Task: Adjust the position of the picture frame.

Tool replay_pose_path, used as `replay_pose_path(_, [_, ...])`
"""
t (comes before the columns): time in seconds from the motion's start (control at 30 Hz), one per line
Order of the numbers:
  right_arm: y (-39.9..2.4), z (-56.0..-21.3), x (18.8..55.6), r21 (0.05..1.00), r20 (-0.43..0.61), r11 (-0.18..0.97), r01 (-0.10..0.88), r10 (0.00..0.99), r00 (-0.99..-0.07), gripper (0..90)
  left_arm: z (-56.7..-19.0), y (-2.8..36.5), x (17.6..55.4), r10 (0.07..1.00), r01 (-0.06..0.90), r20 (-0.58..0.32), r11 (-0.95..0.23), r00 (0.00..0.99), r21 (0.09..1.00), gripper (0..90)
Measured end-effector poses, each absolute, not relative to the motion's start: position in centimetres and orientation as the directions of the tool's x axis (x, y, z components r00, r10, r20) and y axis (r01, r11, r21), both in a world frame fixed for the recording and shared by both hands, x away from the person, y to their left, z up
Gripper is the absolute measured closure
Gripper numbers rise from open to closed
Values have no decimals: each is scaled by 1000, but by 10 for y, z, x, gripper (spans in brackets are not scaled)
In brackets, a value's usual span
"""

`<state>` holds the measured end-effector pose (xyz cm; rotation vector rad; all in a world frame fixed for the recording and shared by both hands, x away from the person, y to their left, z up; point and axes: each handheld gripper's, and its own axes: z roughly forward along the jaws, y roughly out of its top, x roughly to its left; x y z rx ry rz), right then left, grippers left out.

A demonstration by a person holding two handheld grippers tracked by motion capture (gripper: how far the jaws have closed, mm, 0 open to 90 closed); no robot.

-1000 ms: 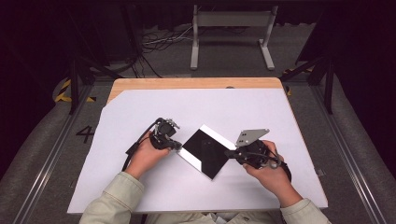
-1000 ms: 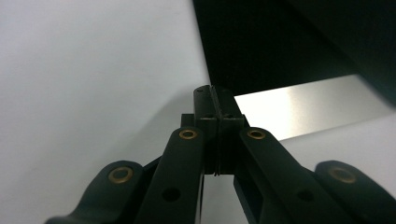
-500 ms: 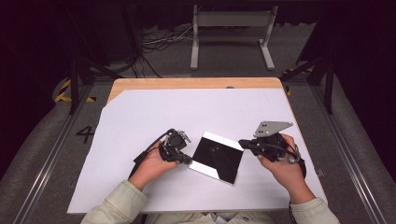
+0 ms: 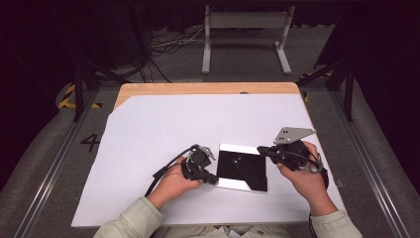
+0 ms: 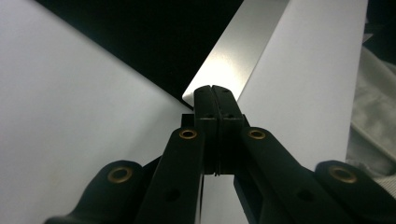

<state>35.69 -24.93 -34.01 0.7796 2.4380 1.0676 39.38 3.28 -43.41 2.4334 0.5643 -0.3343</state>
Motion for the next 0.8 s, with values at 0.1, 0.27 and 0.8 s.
replay_pose_path(0.1, [-250, -340, 357, 756, -109, 561, 338, 617, -780, 900, -437, 28, 392, 304, 469, -371, -706, 878, 530, 900])
replay_pose_path(0.27, [-252, -339, 355, 758, -112, 558, 339, 623, -775, 900, -437, 18, 388, 297, 444, -338, -707, 893, 550, 900])
replay_pose_path(0.8, [-259, -340, 355, 754, -107, 553, 355, 637, -763, 900, -438, 14, 387, 308, 443, -322, -690, 895, 572, 900])
